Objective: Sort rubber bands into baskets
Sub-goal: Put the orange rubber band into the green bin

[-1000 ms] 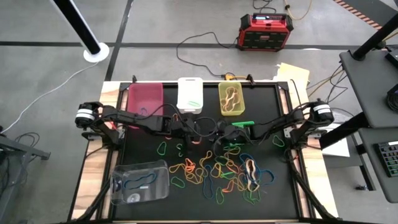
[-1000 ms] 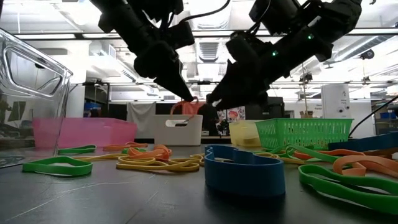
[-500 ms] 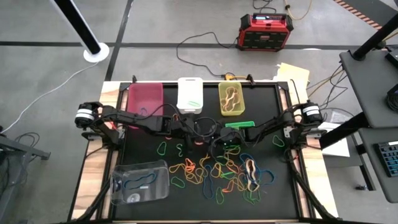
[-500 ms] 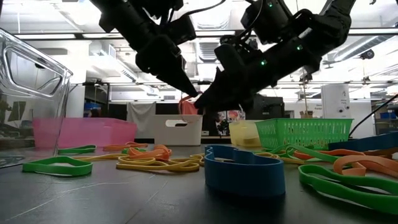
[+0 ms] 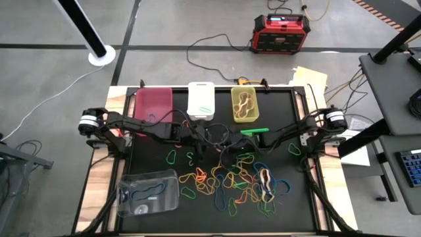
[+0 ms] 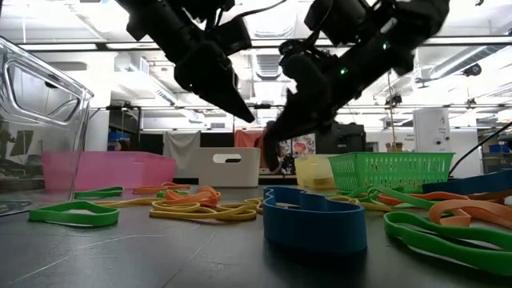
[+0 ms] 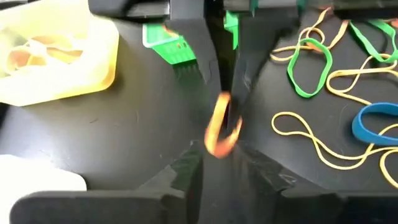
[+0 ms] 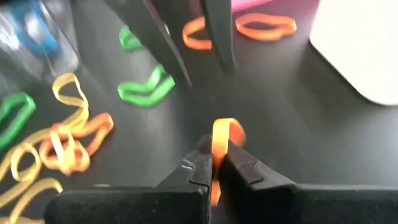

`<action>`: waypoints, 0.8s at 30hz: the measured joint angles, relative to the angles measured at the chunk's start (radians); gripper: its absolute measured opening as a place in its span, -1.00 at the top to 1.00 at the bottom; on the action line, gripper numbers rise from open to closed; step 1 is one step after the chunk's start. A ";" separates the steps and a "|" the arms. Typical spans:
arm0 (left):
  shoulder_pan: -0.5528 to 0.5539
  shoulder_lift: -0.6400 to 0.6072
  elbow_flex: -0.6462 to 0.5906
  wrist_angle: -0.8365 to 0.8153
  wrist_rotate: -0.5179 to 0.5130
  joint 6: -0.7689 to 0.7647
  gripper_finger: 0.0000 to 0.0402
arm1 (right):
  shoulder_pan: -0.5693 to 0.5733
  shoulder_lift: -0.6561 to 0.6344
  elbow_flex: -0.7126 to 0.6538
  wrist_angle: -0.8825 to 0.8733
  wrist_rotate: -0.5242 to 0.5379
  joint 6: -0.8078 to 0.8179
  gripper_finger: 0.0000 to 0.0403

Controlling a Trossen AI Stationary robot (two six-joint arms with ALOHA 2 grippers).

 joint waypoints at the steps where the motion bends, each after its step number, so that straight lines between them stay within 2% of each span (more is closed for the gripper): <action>1: 0.000 -0.007 0.000 -0.016 0.000 0.006 0.56 | 0.004 -0.021 0.017 -0.086 0.000 0.002 0.96; 5: 0.000 -0.041 0.000 -0.102 0.000 0.014 0.41 | 0.021 -0.121 0.106 -0.460 0.022 0.044 0.96; 9: 0.000 -0.075 0.000 -0.183 0.000 0.005 0.34 | 0.025 -0.209 0.182 -0.820 0.051 0.114 0.96; 13: 0.000 -0.092 0.000 -0.212 0.000 -0.029 0.34 | 0.015 -0.271 0.191 -1.075 0.081 0.230 0.96; 18: 0.000 -0.079 0.000 -0.211 0.009 -0.064 0.35 | 0.008 -0.342 0.112 -1.069 0.107 0.327 0.90; 24: 0.000 -0.038 0.000 -0.190 0.071 -0.076 0.35 | 0.007 -0.372 0.051 -1.060 0.108 0.393 0.63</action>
